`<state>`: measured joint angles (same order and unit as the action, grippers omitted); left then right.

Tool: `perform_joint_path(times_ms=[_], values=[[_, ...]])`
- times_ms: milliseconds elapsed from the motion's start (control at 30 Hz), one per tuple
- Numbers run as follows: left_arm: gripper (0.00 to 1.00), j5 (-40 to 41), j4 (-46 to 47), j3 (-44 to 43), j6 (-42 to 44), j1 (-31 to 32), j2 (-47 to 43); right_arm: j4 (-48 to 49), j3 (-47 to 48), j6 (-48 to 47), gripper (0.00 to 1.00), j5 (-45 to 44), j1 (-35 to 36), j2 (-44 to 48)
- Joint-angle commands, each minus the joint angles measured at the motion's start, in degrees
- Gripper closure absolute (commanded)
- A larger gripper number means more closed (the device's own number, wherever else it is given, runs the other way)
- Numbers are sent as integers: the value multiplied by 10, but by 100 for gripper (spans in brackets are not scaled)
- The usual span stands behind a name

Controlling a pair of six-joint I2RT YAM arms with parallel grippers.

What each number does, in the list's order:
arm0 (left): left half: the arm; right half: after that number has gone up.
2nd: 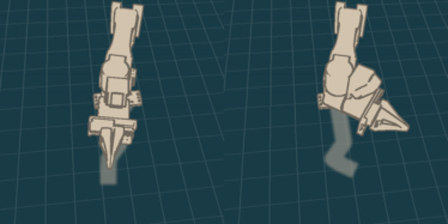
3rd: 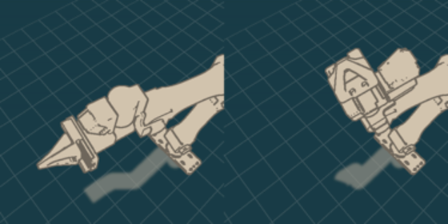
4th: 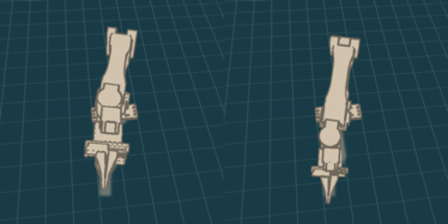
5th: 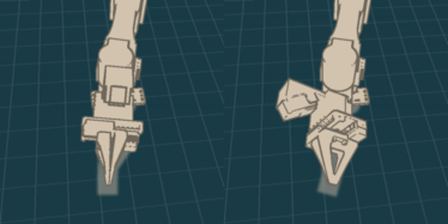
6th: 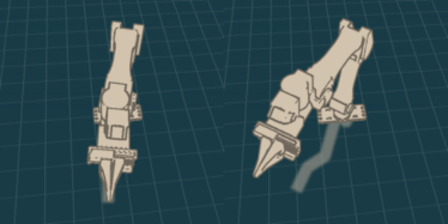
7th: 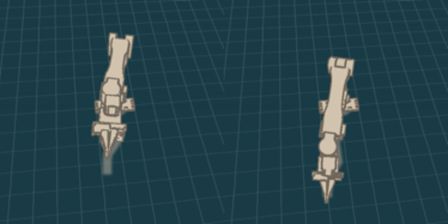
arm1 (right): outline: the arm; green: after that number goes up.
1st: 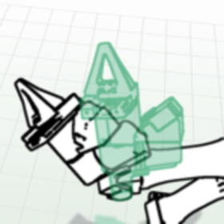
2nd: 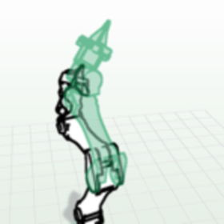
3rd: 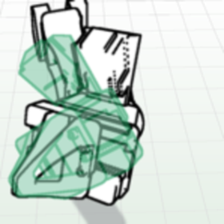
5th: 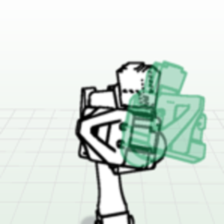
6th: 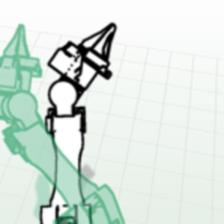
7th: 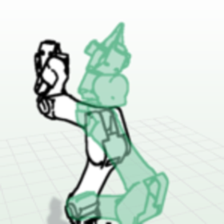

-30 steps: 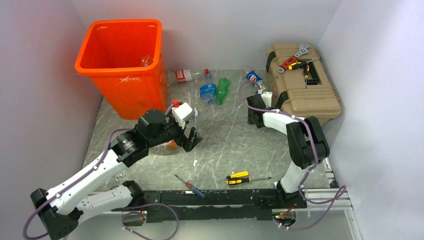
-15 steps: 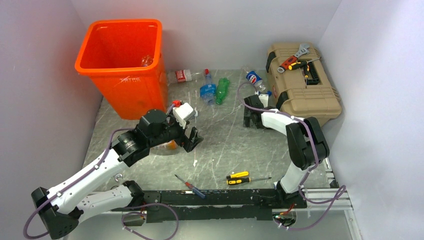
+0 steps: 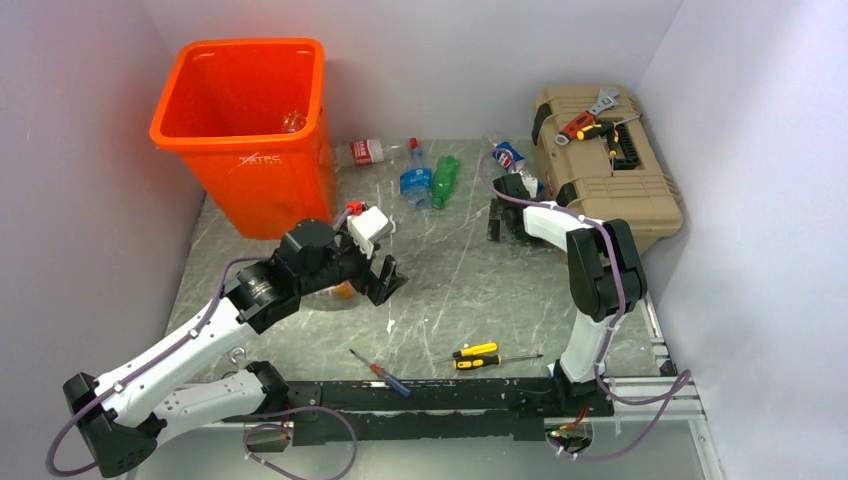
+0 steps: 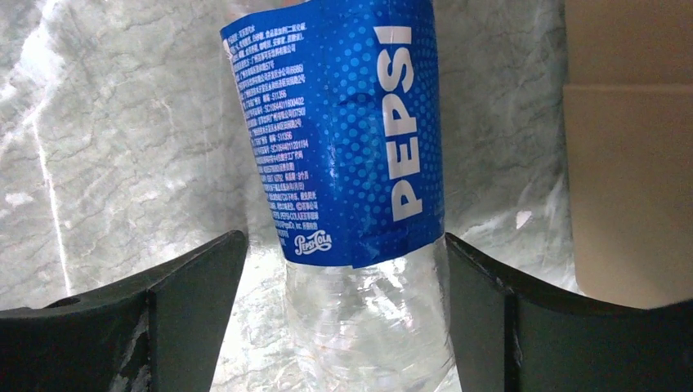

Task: Put the plastic bottles in the bin
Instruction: Pick up the plastic bottle at the center of the board.

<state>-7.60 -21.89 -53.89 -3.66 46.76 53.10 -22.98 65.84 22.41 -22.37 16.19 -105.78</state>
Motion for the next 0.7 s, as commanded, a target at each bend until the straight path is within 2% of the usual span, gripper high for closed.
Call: perform_joint_path(times_ms=[0, 267, 433, 567, 667], values=[[2, 7, 7, -11, 4, 4, 3, -4, -6, -9, 13, 40, -1, -3], [3, 14, 7, -11, 2, 4, 6, 11, -62, 0, 43, 65, 15, 65], [3, 28, 14, -6, -1, 4, 0, 6, -102, 15, 54, 57, 59, 153], [3, 46, 24, 1, -7, 4, -5, 9, -122, 14, 58, 19, 158, 256], [2, 72, 29, 3, -19, 3, -11, 64, -155, -19, 61, -17, 265, 365]])
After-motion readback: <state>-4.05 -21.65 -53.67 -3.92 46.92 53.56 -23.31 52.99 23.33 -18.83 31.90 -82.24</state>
